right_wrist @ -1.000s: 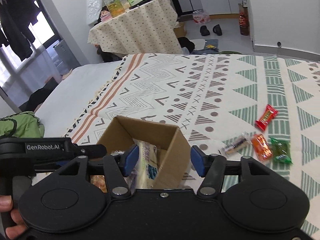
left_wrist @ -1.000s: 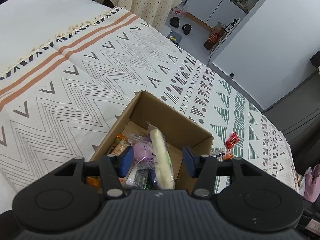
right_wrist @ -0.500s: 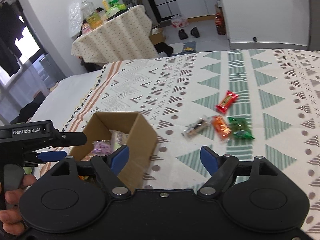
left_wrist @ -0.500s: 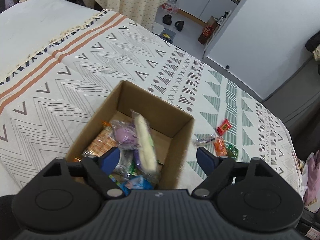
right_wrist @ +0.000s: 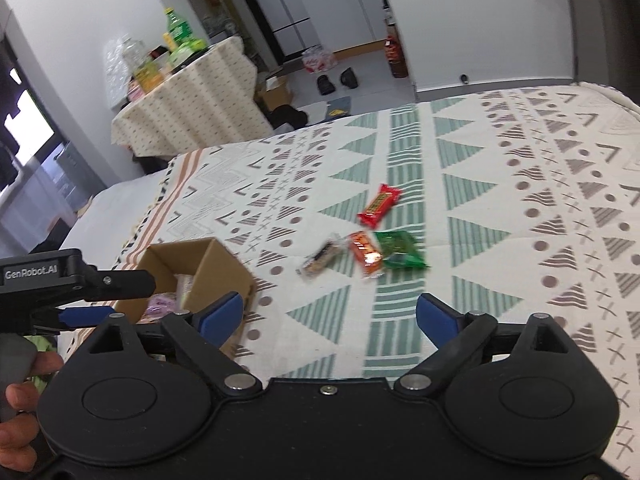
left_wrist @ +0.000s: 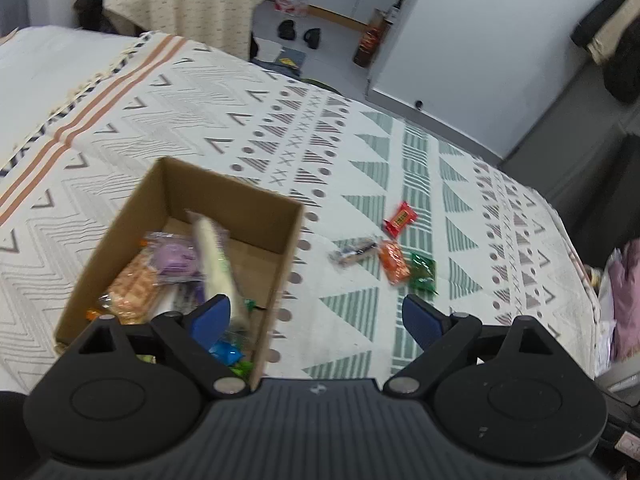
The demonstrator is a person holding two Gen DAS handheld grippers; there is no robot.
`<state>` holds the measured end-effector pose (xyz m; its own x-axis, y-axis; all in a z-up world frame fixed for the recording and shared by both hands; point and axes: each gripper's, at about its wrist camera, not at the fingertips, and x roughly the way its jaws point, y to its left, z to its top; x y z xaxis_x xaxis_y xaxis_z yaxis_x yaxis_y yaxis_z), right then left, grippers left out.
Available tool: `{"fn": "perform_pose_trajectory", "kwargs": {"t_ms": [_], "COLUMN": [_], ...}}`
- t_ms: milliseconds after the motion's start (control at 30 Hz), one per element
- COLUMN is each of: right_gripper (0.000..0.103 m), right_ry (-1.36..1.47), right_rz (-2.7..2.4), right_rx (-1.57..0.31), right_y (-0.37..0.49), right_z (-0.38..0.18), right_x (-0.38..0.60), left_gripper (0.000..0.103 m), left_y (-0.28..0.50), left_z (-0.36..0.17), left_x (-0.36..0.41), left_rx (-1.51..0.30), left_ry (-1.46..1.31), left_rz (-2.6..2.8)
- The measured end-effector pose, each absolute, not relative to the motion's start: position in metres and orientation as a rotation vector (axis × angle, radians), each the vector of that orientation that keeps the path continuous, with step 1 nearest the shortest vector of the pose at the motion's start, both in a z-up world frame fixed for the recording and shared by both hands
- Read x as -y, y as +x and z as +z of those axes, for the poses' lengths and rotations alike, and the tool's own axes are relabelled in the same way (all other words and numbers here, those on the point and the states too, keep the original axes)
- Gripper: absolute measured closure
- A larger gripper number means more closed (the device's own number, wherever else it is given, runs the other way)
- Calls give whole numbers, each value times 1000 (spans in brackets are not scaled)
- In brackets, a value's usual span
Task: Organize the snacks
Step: 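Withdraw both tools from the box toward the last snacks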
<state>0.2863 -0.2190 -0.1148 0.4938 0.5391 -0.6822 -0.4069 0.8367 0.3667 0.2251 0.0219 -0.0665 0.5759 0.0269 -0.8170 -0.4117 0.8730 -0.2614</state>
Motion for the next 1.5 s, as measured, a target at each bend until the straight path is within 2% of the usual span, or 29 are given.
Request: {"fn": "perform_pose_trajectory", "kwargs": {"t_ms": [300, 433, 567, 967, 1300, 1500], "right_gripper": [6, 0, 0, 1, 21, 26], "right_ry": [250, 300, 322, 399, 411, 429], "right_rz": [555, 553, 552, 559, 578, 589], "right_rx": [-867, -858, -859, -884, -922, -933], "right_y": [297, 305, 315, 347, 381, 396], "right_z": [-138, -151, -158, -187, -210, -219], "right_x": [252, 262, 265, 266, 255, 249], "left_gripper": [10, 4, 1, 1, 3, 18], "left_y": [246, 257, 270, 317, 353, 368], "left_z": [-71, -77, -84, -112, -132, -150], "left_x": [13, 23, 32, 40, 35, 30], "left_rx": [-934, -948, -978, -1023, -1006, -1007], "left_ry": [-368, -336, -322, -293, -246, -227], "left_rz": [197, 183, 150, 135, 157, 165]}}
